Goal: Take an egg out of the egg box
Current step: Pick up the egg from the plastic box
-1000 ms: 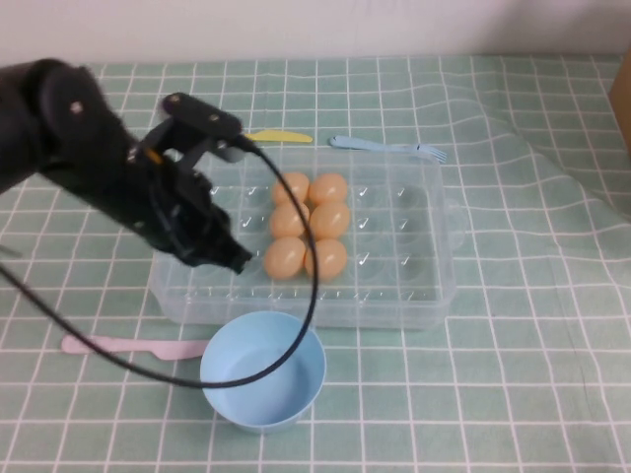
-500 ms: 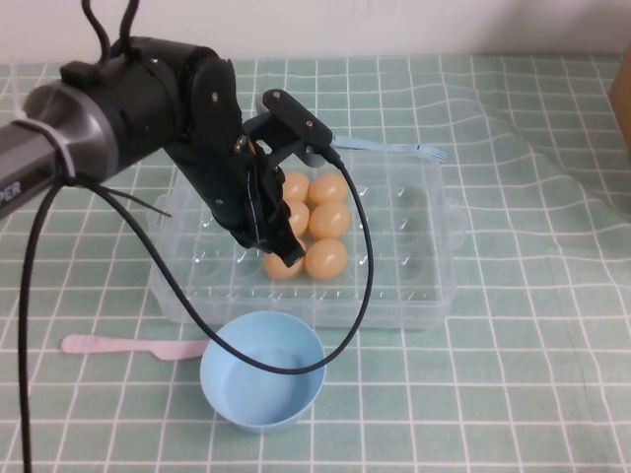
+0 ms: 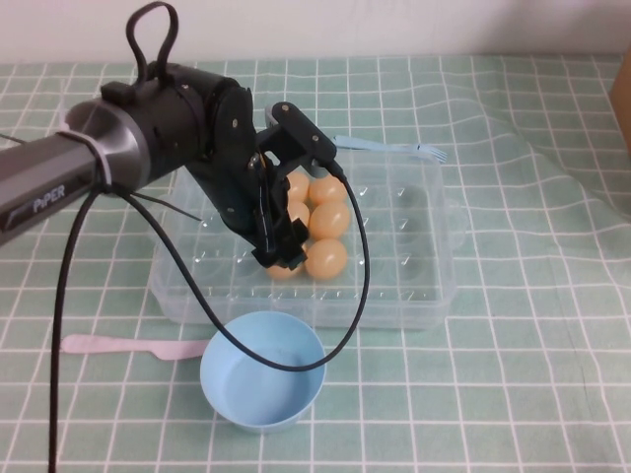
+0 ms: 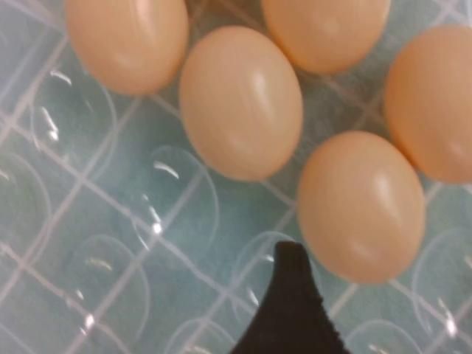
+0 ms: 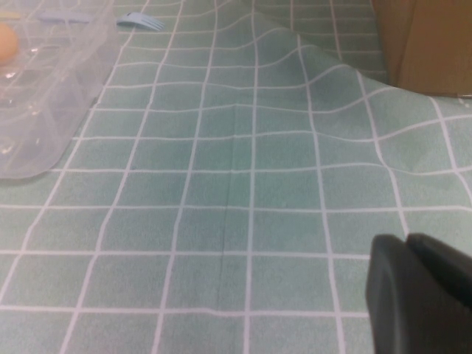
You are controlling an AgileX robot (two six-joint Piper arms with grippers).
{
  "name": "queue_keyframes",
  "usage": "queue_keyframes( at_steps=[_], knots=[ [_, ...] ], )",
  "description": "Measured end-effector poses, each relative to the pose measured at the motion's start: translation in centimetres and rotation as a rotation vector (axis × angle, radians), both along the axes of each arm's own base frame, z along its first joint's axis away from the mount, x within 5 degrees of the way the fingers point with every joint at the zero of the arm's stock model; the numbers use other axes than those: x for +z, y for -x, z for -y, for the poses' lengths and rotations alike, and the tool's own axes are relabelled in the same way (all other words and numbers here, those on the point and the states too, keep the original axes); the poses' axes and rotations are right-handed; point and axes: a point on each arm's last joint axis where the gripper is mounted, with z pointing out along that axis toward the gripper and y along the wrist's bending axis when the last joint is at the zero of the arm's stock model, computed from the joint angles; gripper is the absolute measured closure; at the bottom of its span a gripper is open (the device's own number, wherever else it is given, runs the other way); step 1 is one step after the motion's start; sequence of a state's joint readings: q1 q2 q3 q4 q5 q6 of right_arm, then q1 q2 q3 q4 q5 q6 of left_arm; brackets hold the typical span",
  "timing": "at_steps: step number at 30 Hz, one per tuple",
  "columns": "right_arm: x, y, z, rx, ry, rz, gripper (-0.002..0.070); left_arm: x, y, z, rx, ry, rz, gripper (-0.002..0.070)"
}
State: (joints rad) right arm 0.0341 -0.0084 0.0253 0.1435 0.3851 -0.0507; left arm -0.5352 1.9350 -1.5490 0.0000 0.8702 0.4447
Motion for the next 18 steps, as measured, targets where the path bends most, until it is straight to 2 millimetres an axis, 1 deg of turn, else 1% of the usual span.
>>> queue_keyframes(
  at_steps=[5, 12, 18],
  knots=[
    [0.0, 0.0, 0.0, 0.000, 0.000, 0.000, 0.0694, -0.8, -0.6, 0.2, -0.006, -0.005, 0.024, 0.0204],
    [0.0, 0.0, 0.0, 0.000, 0.000, 0.000, 0.0694, -2.7, -1.5, 0.5, -0.003, -0.019, 0.004, 0.0210],
    [0.0, 0.0, 0.0, 0.000, 0.000, 0.000, 0.0694, -2.9, -2.0, 0.7, -0.002, -0.016, 0.013, 0.0211]
  ],
)
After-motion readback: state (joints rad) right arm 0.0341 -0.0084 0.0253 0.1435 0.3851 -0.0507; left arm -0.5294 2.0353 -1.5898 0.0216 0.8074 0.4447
